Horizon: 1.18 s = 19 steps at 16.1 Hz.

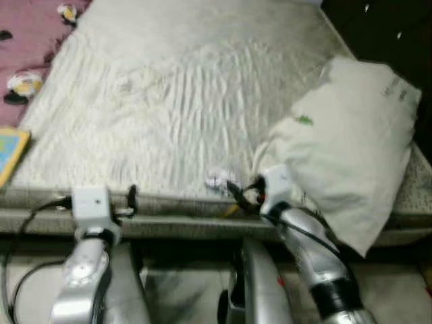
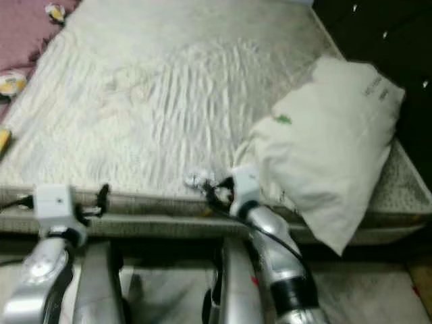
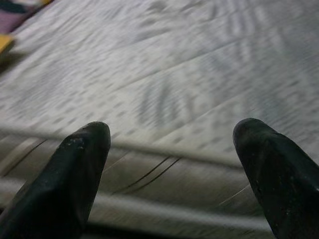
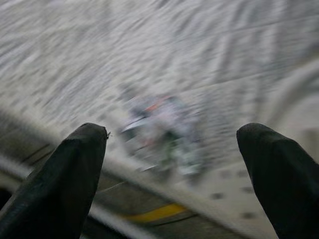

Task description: Clean up the room

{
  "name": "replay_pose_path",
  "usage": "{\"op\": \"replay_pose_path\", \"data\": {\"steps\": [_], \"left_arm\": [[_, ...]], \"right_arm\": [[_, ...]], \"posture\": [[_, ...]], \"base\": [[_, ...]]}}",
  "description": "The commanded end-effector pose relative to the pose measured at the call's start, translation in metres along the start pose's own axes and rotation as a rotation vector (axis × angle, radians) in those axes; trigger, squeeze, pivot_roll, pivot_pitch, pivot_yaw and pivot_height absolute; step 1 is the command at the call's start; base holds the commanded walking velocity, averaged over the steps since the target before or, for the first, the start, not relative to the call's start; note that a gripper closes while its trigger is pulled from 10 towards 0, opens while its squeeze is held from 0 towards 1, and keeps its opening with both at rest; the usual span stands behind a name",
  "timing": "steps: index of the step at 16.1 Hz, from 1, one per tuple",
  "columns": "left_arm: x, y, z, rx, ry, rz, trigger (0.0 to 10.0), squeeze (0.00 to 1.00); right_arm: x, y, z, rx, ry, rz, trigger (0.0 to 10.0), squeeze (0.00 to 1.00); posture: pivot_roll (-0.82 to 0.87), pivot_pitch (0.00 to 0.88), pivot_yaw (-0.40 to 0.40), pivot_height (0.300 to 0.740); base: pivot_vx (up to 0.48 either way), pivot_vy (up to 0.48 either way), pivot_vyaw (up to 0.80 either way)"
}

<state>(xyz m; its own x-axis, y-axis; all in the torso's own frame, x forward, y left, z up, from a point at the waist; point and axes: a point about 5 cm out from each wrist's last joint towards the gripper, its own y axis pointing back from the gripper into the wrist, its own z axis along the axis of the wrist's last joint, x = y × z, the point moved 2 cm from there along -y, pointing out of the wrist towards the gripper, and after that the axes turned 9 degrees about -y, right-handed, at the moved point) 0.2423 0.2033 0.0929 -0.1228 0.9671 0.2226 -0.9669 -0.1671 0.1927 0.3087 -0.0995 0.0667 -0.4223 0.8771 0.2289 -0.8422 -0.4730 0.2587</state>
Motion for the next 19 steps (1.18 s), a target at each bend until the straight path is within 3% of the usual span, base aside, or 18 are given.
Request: {"op": "replay_pose_path", "data": {"steps": [1, 4, 7, 10, 13, 17, 18, 19], "left_arm": [[0.004, 0.003, 0.003, -0.003, -0.009, 0.017, 10.0, 0.00], [0.012, 0.015, 0.005, -0.010, -0.032, 0.021, 10.0, 0.00], [0.008, 0.018, 0.002, 0.005, -0.035, 0.024, 10.0, 0.00], [0.002, 0.021, 0.012, -0.019, -0.049, 0.005, 10.0, 0.00], [0.009, 0.032, 0.013, -0.013, -0.052, 0.042, 10.0, 0.00], [0.005, 0.041, 0.009, 0.011, -0.058, 0.026, 10.0, 0.00], [0.002, 0.040, 0.009, 0.012, -0.061, 0.013, 10.0, 0.00], [0.001, 0.039, 0.010, 0.010, -0.061, 0.009, 10.0, 0.00]], "right_arm": [[0.000, 0.000, 0.000, 0.006, 0.016, 0.011, 10.0, 0.00], [0.005, -0.010, -0.001, 0.027, 0.038, 0.049, 10.0, 0.00], [0.019, -0.030, 0.002, 0.001, 0.091, 0.071, 10.0, 0.00], [0.026, -0.046, 0.012, -0.045, 0.123, 0.034, 10.0, 0.00], [0.028, -0.060, 0.019, -0.053, 0.149, -0.008, 10.0, 0.00], [0.028, -0.070, 0.012, 0.031, 0.228, -0.082, 10.0, 0.00], [0.027, -0.071, 0.009, 0.052, 0.212, -0.114, 8.8, 0.00], [0.026, -0.071, 0.007, 0.062, 0.197, -0.130, 3.6, 0.00]], "posture": [[0.13, 0.163, -0.133, 0.521], [0.14, 0.188, -0.132, 0.521], [0.15, 0.192, -0.136, 0.521], [0.18, 0.214, -0.158, 0.521], [0.21, 0.240, -0.178, 0.521], [0.22, 0.250, -0.182, 0.521], [0.22, 0.249, -0.181, 0.521], [0.22, 0.248, -0.181, 0.521]], "base": [[0.000, 0.000, 0.00], [0.000, 0.000, 0.00], [0.000, 0.000, 0.00], [0.000, 0.000, 0.00], [0.000, 0.000, 0.00], [0.000, 0.000, 0.00], [0.000, 0.000, 0.00], [0.000, 0.000, 0.00]]}}
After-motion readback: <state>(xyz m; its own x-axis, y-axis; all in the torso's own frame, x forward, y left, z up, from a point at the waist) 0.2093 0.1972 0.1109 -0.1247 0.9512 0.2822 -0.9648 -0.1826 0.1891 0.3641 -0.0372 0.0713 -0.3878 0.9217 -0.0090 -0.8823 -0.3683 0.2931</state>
